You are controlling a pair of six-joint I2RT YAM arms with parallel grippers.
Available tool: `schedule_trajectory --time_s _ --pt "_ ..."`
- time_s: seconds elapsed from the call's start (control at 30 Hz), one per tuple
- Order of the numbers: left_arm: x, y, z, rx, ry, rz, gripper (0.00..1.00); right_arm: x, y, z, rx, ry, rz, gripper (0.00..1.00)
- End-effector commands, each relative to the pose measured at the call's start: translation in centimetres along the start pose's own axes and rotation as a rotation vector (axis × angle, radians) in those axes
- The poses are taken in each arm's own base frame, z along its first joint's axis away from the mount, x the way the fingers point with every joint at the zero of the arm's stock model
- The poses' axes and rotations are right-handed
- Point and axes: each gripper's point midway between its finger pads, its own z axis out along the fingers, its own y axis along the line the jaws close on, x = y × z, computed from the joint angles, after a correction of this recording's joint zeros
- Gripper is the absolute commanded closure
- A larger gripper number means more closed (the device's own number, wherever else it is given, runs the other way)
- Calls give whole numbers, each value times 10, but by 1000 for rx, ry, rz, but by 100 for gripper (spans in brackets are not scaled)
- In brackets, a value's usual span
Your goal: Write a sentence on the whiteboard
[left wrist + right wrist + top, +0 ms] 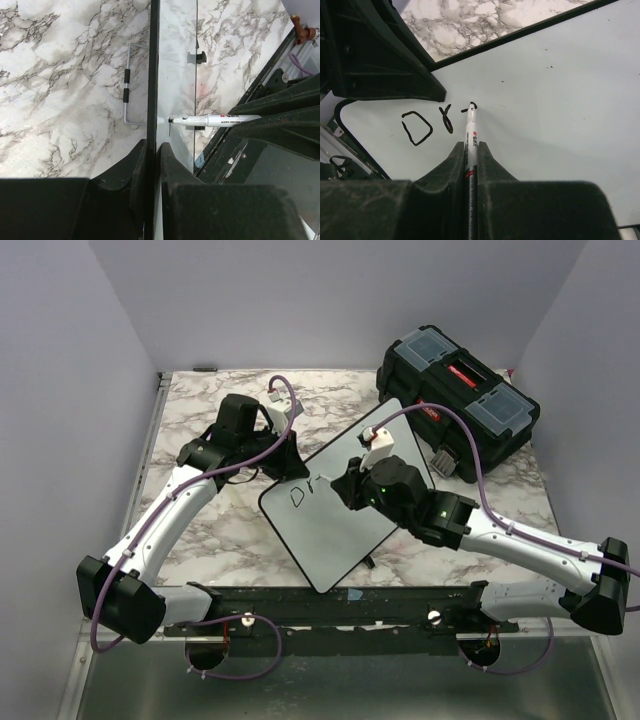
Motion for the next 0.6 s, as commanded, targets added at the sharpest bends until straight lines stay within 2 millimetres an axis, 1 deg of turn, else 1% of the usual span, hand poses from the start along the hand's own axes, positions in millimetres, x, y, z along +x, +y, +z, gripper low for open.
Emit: schedule_trajectory --time_s 0.0,0.3,0.4,0.57 --pt "-29 8 -8 -67 -109 115 100 6 8 9 -36 25 -6 99" --pt "-29 8 -7 -65 -108 116 100 16 11 5 -76 51 5 99" --pt "-29 9 -7 -67 -108 116 100 22 10 5 -79 64 6 99" --pt "-31 8 -8 -67 -110 118 100 30 3 3 -55 77 6 99"
